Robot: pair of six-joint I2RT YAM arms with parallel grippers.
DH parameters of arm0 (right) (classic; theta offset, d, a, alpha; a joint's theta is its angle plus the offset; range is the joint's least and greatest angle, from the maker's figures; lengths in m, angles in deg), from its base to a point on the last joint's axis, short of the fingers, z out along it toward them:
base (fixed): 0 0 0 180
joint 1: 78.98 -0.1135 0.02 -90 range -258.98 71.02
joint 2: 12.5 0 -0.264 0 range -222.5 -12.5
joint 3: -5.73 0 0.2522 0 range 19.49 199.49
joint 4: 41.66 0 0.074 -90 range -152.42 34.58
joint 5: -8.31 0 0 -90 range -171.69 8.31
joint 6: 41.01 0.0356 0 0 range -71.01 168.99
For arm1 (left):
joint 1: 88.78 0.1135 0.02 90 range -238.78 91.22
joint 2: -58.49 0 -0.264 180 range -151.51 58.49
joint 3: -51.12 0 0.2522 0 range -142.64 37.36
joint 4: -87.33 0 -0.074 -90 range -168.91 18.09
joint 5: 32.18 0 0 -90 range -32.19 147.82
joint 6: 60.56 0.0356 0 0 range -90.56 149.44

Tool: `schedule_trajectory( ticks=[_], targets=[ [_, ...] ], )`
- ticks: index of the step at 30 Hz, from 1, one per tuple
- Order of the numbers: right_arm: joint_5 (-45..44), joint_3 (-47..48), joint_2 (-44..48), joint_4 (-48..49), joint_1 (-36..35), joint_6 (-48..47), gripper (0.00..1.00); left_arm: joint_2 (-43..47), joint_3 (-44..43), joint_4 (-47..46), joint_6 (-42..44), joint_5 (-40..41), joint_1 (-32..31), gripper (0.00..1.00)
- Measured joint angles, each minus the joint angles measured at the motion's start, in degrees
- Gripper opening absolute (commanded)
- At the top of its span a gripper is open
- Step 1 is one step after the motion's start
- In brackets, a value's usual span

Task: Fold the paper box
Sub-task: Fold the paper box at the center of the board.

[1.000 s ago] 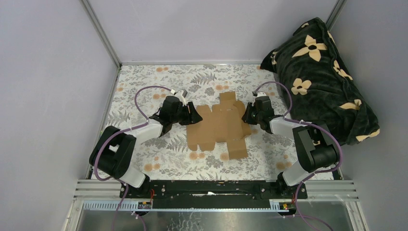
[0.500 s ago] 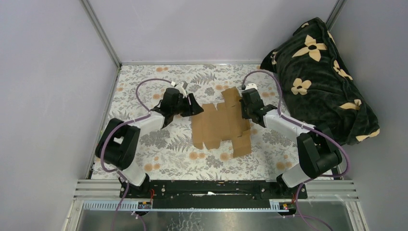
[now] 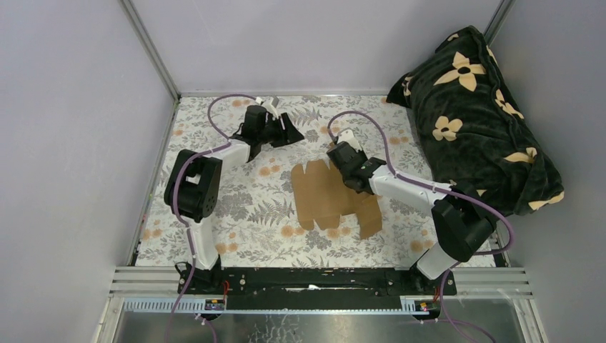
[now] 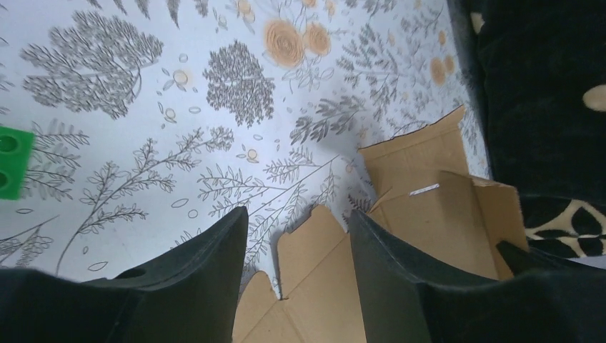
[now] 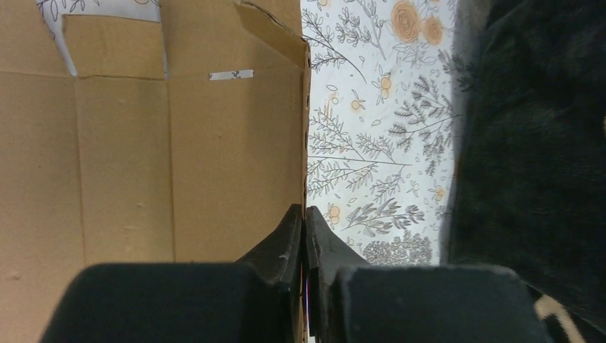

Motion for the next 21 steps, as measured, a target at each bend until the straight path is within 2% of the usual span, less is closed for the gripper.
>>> schedule_trajectory(
  ticks=[10,17,21],
  targets=[
    [-12.1,2.5,-4.3,-1.7,-6.2,-6.2,0.0,-6.9,2.9,-6.8,-1.6,-6.1,0.0,0.64],
    [-14.6,2.5,-4.6,0.8,-8.7,-11.3,0.0,-12.1,1.1,-10.8,-2.3,-9.2,-0.5,0.67],
    [-15.0,1.9,-4.6,3.2,-10.2,-13.8,0.0,-15.3,-2.8,-12.6,-3.7,-10.8,-0.5,0.68]
  ],
)
